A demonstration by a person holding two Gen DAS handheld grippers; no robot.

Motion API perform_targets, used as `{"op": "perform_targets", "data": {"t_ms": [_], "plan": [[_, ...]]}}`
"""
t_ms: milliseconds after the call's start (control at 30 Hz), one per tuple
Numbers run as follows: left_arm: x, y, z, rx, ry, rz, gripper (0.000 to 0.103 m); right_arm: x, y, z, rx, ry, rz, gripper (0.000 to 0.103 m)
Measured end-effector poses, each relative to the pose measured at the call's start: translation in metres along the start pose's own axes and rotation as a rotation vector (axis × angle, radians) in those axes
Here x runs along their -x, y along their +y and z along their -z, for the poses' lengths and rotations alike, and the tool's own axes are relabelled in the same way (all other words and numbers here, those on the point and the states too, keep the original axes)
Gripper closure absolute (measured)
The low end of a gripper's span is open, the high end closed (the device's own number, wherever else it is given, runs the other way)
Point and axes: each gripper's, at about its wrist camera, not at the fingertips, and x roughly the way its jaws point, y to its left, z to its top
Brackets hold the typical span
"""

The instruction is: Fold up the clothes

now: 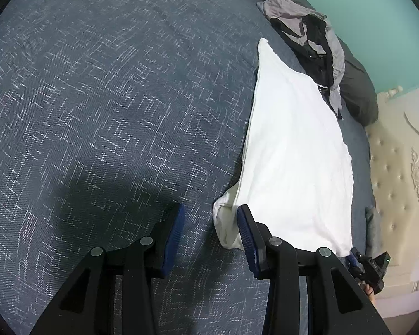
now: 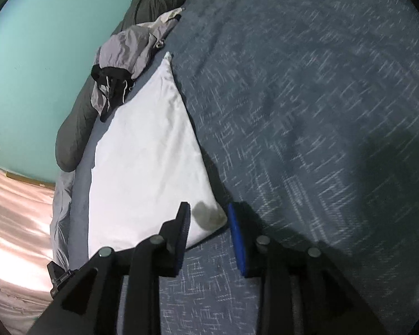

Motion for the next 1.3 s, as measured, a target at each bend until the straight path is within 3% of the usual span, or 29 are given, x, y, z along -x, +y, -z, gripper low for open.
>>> {"op": "perform_targets", "data": {"t_ms": [33,67,100,167,467,833,1300], "plan": [[0.000,0.000,0.000,-0.001,0.000,-0.001,0.060,-0.002,-0.001,0.001,-0.006,0.000,0.000,0.078],[-0.001,-0.001,0.000,-0.003,0.001,-0.002,0.060,-0.002,-0.003,0.002,-0.015,-0.008,0.012,0.091],[-0.001,-0.001,-0.001,-0.007,0.003,-0.004,0.060,0.000,-0.005,0.003,-0.016,-0.017,0.022,0.096],[-0.002,-0.001,-0.001,-0.010,0.005,-0.007,0.060,0.002,-0.005,0.004,-0.006,-0.023,0.024,0.097],[-0.002,-0.004,0.003,-0.021,0.013,-0.038,0.060,0.012,0.002,0.003,0.070,-0.039,0.095,0.097],[0.012,-0.008,0.018,0.008,0.004,0.000,0.061,0.011,-0.016,0.010,-0.017,-0.062,0.045,0.098],[-0.004,-0.021,0.023,-0.007,0.027,0.007,0.062,0.032,-0.021,0.011,0.003,-0.133,0.122,0.098]]}}
